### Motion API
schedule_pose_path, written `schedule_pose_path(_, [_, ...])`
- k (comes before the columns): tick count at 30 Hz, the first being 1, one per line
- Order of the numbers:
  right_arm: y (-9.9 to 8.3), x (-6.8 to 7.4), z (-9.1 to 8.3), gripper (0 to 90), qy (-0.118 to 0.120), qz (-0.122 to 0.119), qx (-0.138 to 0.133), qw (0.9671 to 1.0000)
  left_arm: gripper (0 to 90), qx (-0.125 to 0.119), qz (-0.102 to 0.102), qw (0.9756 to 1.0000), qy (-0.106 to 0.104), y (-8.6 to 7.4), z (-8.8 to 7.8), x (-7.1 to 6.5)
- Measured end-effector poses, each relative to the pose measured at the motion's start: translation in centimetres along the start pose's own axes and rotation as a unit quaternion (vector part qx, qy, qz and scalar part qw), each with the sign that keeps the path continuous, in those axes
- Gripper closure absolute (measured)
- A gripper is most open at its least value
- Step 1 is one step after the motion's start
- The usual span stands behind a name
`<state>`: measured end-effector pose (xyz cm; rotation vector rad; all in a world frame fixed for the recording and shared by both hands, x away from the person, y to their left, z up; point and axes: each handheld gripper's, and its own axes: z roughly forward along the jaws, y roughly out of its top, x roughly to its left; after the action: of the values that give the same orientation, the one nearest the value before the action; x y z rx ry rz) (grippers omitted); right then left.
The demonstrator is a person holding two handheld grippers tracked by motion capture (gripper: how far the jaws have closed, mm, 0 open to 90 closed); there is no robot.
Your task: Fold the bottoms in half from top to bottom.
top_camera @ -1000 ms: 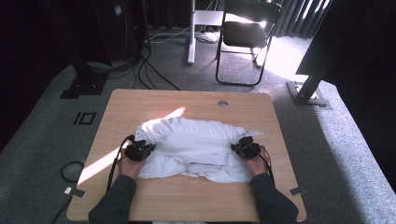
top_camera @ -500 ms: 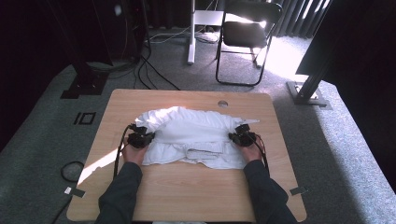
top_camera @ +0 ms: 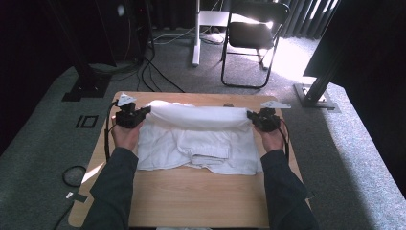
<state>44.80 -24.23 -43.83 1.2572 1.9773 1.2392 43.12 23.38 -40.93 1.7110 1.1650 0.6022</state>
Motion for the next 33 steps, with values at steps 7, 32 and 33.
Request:
schedule_pose_path(7, [0.8, 0.2, -3.7, 87.8, -0.004, 0.006, -0.070, 0.9975, 89.6, -0.042, -0.004, 0.9982, -0.042, 0.0, -2.9, -1.1])
schedule_pose_path(32, [-5.2, 5.4, -5.9, 48.8, 0.030, -0.031, -0.016, 0.9989, 60.9, 0.032, 0.014, 0.9928, -0.114, -5.3, -2.8, -5.2])
schedule_pose_path(33, [-5.1, 5.8, -5.0, 49.1, 0.031, -0.033, -0.010, 0.9989, 60.8, 0.037, 0.015, 0.9928, -0.113, -5.3, -2.0, -5.7])
